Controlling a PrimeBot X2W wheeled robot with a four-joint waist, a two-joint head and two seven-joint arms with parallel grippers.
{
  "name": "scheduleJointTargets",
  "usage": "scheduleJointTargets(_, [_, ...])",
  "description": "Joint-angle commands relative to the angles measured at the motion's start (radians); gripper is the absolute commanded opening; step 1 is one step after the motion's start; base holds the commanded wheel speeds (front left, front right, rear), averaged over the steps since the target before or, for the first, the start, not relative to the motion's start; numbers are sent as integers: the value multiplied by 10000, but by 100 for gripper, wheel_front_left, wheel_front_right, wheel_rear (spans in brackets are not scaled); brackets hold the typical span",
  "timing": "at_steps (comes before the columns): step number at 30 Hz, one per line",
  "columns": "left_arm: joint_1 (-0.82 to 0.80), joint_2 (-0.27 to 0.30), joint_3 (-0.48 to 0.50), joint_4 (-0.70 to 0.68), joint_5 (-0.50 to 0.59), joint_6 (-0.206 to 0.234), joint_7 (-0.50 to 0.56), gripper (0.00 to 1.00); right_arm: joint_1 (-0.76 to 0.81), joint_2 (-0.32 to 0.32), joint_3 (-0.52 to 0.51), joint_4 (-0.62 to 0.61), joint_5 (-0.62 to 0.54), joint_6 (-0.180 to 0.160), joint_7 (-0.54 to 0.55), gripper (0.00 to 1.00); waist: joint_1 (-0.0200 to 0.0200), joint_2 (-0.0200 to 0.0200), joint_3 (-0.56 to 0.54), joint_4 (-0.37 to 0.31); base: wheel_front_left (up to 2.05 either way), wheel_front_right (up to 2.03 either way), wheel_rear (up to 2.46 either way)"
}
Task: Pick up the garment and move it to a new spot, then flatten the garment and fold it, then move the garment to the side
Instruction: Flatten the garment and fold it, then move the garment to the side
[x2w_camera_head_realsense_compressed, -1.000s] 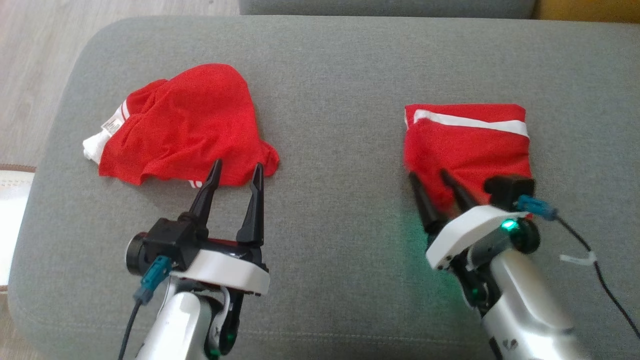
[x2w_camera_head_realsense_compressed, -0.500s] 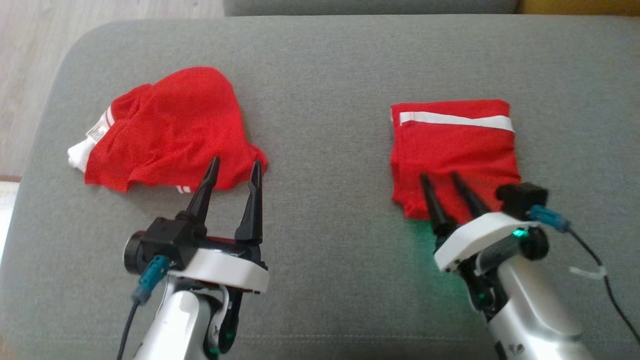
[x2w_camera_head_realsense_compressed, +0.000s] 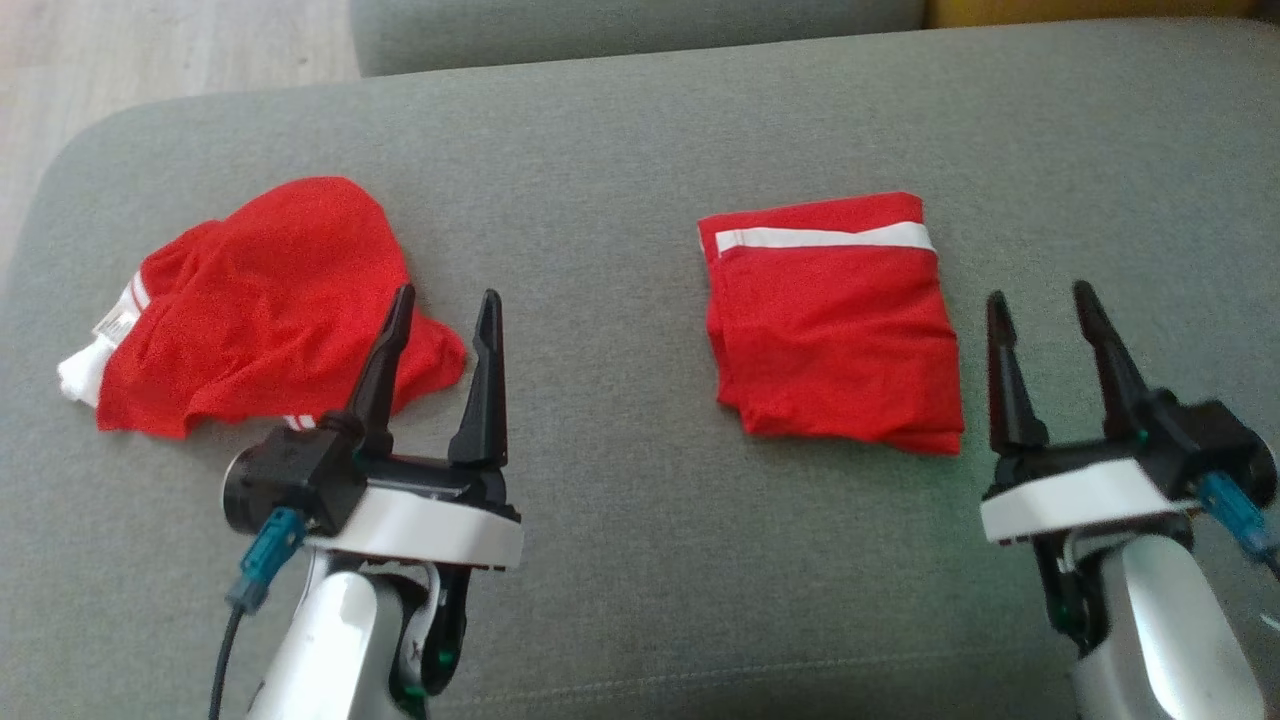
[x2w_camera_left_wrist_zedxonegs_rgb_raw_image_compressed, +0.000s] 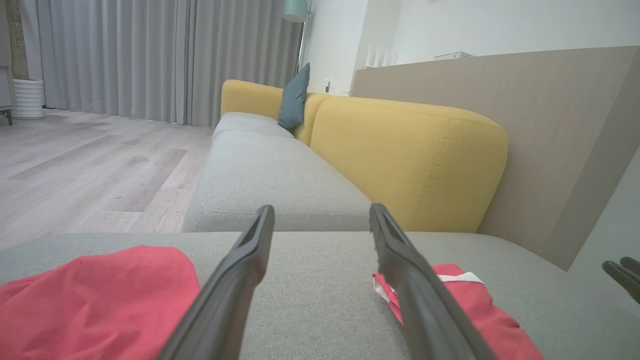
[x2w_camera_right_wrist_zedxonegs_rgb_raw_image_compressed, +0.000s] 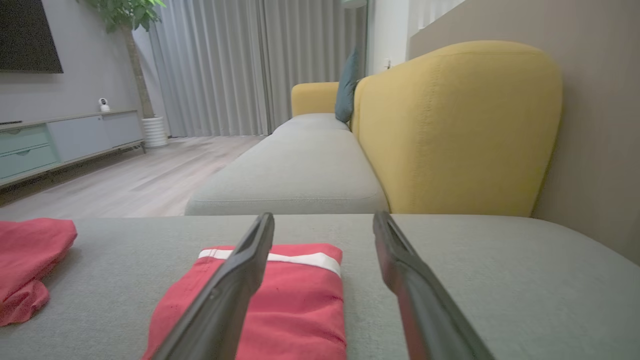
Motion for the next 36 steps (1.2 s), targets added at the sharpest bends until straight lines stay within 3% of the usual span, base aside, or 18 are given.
scheduleJointTargets(1, [-264,77,376,-370,2,-45,-51,100,45,157,-64,-669,-204,75,-199,100,0,0,40,-147,0,0,0])
scheduleJointTargets(12, [-50,77,474,-189,89,-153,-51,100,671,273,-241,-1138,-199,75,-296,100,0,0,91,-357,0,0,0])
scheduleJointTargets(24, [-166,77,355,-155,97,-156,-51,100,624,276,-423,-1061,-142,75,-307,100,0,0,339,-129,0,0,0])
scheduleJointTargets(30, [-396,77,202,-115,171,-205,-51,100,-27,276,-547,-232,616,75,294,100,0,0,892,170,0,0,0])
scheduleJointTargets(36, [-745,77,18,-67,207,-287,-51,100,-1395,276,-592,1611,1709,75,1257,100,0,0,1593,688,0,0,0])
